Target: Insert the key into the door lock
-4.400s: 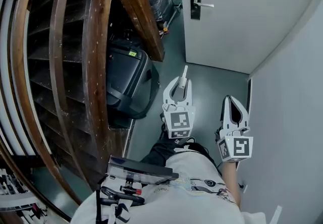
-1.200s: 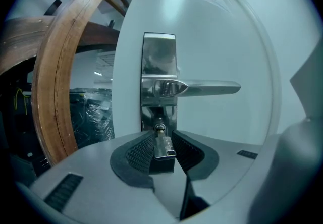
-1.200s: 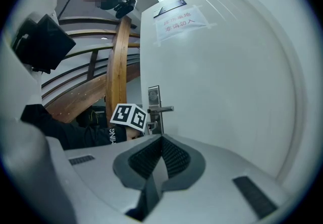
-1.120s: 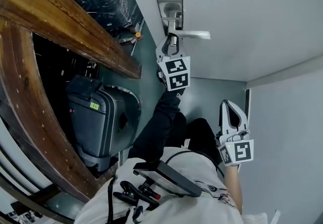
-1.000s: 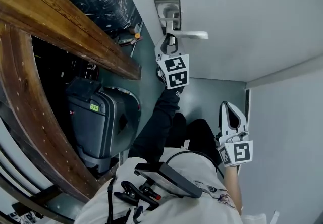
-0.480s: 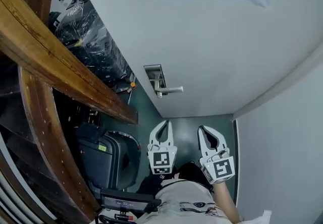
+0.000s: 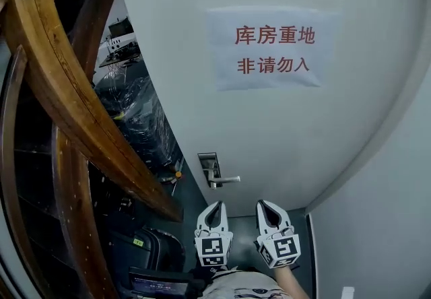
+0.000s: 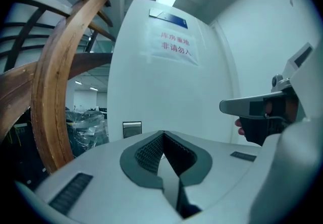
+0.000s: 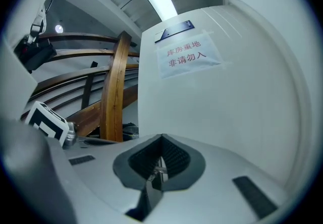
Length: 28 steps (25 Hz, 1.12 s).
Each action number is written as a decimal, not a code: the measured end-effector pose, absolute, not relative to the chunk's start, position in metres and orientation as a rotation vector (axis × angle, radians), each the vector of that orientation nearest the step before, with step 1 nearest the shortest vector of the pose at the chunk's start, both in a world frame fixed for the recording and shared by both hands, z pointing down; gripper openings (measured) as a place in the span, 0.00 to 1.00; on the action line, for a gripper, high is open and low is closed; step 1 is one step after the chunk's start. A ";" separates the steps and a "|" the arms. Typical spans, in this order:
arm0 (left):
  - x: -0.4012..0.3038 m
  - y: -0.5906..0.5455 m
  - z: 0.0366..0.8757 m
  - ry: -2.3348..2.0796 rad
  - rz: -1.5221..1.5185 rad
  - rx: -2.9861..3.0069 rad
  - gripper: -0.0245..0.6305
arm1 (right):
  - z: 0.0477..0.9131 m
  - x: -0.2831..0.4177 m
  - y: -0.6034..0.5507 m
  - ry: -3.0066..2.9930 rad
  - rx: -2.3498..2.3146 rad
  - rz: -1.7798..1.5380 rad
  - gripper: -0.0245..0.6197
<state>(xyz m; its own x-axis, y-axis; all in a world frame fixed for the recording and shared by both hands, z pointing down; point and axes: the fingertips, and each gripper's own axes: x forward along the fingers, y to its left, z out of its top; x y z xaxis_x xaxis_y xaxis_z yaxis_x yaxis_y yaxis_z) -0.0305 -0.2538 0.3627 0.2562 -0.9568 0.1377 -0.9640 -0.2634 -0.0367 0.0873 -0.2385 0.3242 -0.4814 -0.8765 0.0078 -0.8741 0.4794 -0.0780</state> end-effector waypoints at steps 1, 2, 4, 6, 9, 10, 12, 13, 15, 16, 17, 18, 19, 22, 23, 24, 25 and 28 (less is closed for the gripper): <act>-0.029 -0.256 0.360 -1.873 0.195 2.451 0.04 | 0.322 0.087 -0.240 2.677 -1.574 -0.104 0.05; -0.028 -0.258 0.358 -1.871 0.188 2.454 0.04 | 0.321 0.086 -0.242 2.683 -1.564 -0.098 0.05; -0.025 -0.262 0.354 -1.867 0.175 2.461 0.04 | 0.318 0.085 -0.245 2.692 -1.548 -0.086 0.05; -0.021 -0.265 0.350 -1.860 0.165 2.471 0.04 | 0.316 0.085 -0.248 2.698 -1.543 -0.070 0.05; -0.015 -0.268 0.346 -1.858 0.162 2.486 0.04 | 0.311 0.085 -0.251 2.702 -1.533 -0.050 0.05; -0.015 -0.269 0.344 -1.862 0.162 2.489 0.04 | 0.310 0.085 -0.252 2.702 -1.532 -0.044 0.05; -0.014 -0.271 0.343 -1.869 0.160 2.488 0.04 | 0.308 0.086 -0.253 2.704 -1.531 -0.035 0.05; -0.015 -0.271 0.342 -1.872 0.159 2.485 0.04 | 0.309 0.086 -0.254 2.707 -1.530 -0.034 0.05; -0.015 -0.272 0.342 -1.876 0.158 2.482 0.04 | 0.311 0.085 -0.254 2.711 -1.528 -0.038 0.05; -0.014 -0.272 0.343 -1.876 0.158 2.482 0.04 | 0.312 0.085 -0.254 2.713 -1.527 -0.042 0.05; -0.014 -0.272 0.343 -1.875 0.161 2.481 0.04 | 0.313 0.085 -0.253 2.714 -1.528 -0.045 0.05; -0.014 -0.272 0.344 -1.874 0.163 2.479 0.04 | 0.314 0.085 -0.253 2.716 -1.529 -0.047 0.05; -0.013 -0.272 0.345 -1.873 0.163 2.476 0.04 | 0.314 0.086 -0.253 2.719 -1.530 -0.050 0.05; -0.013 -0.272 0.347 -1.873 0.159 2.477 0.04 | 0.317 0.084 -0.254 2.730 -1.507 -0.074 0.05; -0.013 -0.272 0.348 -1.874 0.161 2.476 0.04 | 0.318 0.083 -0.254 2.733 -1.496 -0.084 0.05; -0.014 -0.272 0.349 -1.875 0.164 2.474 0.04 | 0.319 0.081 -0.253 2.735 -1.489 -0.090 0.05; -0.015 -0.271 0.350 -1.877 0.168 2.469 0.04 | 0.319 0.080 -0.253 2.738 -1.484 -0.092 0.05; -0.019 -0.270 0.354 -1.884 0.181 2.453 0.04 | 0.319 0.076 -0.252 2.743 -1.475 -0.090 0.05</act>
